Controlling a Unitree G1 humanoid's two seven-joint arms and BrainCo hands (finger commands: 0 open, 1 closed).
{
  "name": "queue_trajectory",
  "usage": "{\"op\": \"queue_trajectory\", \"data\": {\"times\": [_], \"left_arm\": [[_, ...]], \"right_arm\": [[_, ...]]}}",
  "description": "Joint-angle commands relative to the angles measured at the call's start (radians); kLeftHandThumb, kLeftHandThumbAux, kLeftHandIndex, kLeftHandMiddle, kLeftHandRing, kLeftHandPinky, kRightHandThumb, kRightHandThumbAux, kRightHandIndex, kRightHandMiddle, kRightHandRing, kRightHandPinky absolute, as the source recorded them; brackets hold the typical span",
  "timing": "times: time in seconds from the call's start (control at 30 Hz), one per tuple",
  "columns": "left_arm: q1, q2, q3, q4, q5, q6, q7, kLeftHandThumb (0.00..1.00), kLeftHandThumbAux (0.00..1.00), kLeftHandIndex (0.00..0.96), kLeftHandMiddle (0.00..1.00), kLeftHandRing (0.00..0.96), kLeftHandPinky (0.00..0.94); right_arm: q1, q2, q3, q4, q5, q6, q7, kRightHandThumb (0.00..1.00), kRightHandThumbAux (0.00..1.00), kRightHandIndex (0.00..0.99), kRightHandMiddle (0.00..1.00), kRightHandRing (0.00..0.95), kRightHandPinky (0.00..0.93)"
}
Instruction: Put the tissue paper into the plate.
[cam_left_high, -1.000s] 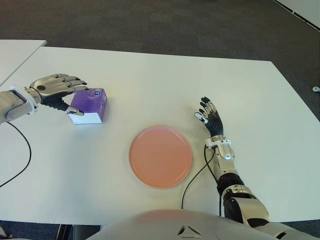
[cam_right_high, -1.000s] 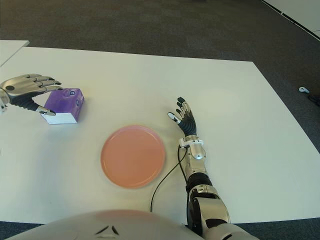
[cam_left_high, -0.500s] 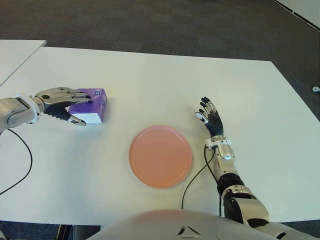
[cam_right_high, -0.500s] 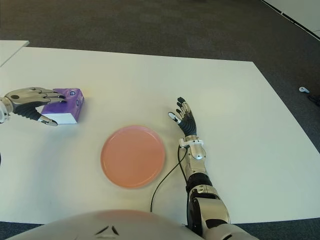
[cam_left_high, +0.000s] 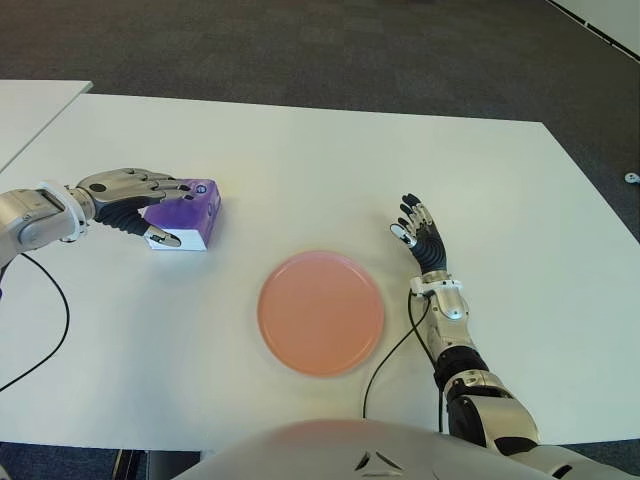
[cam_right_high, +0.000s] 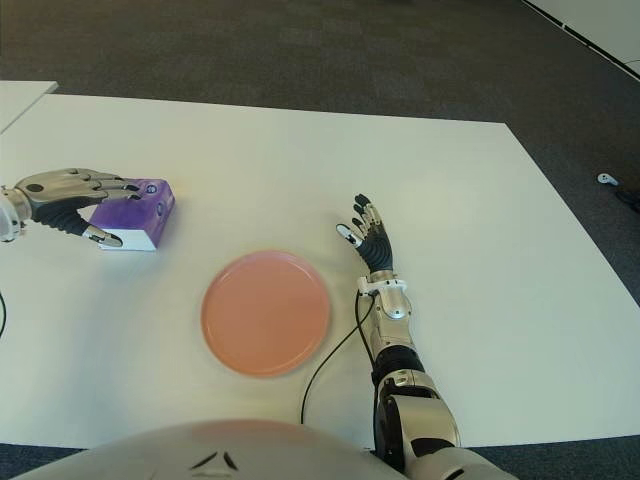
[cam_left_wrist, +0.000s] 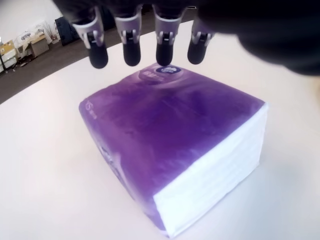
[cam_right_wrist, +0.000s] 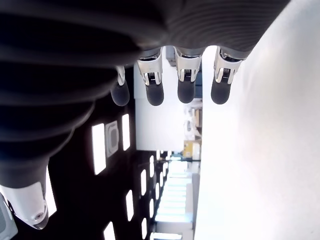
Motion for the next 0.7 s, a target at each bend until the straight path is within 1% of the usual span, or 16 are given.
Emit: {"op": "queue_trajectory", "data": {"times": [0.03,0.17,0.4,0.7], "left_arm": [[0.026,-0.040,-0.022,0.012,0.050,0.019,0.071,0.277,0.117,0.000,0.000,0.000,0.000],[0.026,-0.043,-0.023,0.016,0.056,0.014,0.099,0.272,0.114,0.000,0.000,0.000,0.000],[0.022,-0.068,-0.030,0.032,0.081,0.025,0.181,0.269,0.109,0.000,0.000,0.000,0.000],[0.001,-0.084,-0.027,0.038,0.079,0.027,0.220,0.269,0.109,0.000,0.000,0.000,0.000]], "right_arm": [[0.144,0.044,0.014,0.103,-0.010,0.056,-0.004,0.000,0.596,0.000,0.000,0.000,0.000],[0.146,0.043,0.014,0.101,-0.009,0.056,-0.003,0.000,0.597,0.000,0.000,0.000,0.000],[0.148,0.040,0.016,0.100,-0.010,0.058,0.000,0.000,0.608,0.000,0.000,0.000,0.000],[0.159,0.040,0.020,0.082,-0.009,0.059,0.002,0.000,0.608,0.000,0.000,0.000,0.000]]}}
